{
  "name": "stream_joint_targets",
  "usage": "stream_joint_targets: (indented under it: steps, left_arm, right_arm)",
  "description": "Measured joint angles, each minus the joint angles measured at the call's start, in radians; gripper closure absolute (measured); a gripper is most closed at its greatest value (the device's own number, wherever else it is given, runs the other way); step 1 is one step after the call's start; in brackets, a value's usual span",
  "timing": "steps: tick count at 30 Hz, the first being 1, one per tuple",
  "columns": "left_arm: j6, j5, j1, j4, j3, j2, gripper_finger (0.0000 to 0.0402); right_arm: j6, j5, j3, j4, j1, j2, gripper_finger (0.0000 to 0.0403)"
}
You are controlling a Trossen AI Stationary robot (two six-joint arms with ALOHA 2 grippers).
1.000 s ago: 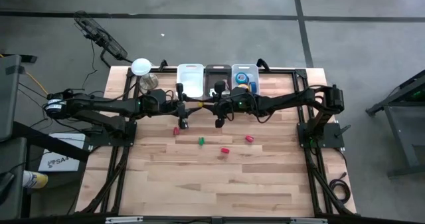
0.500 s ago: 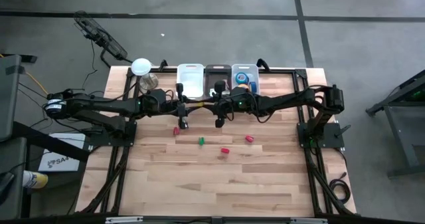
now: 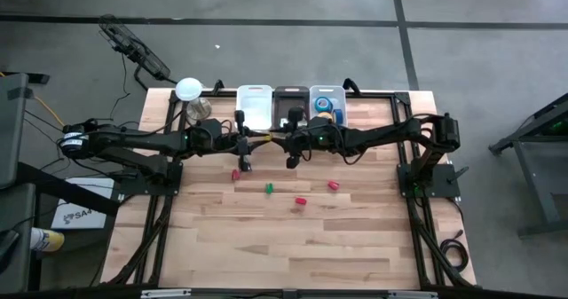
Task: Pick and place Stapler, Stapler remover, tape
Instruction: Put the yellow stapler into the left white bin
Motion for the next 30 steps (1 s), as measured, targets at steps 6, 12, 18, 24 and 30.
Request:
stream_joint_targets:
  steps: [6, 12, 18, 24, 30]
  left_arm:
    - [0.002, -0.052, 0.0, -0.002, 0.0, 0.0, 0.0347]
    - [0.001, -0.182, 0.0, -0.034, 0.0, 0.0, 0.0347]
    - [0.024, -0.386, 0.016, -0.142, 0.0, 0.01, 0.0347]
    - [-0.009, -0.371, 0.123, -0.199, 0.0, 0.042, 0.0347]
    - [-0.065, -0.253, 0.28, -0.196, 0.0, 0.1, 0.0347]
  right_arm:
    - [0.032, 0.106, 0.0, -0.009, 0.001, 0.0, 0.0296]
    - [0.094, 0.278, 0.0, -0.083, -0.002, 0.0, 0.0294]
    - [0.215, 0.3, 0.0, -0.185, -0.039, 0.0, 0.0293]
    - [0.305, 0.26, 0.0, -0.217, -0.087, 0.0, 0.0293]
    - [0.326, 0.236, 0.0, -0.232, -0.099, 0.0, 0.0293]
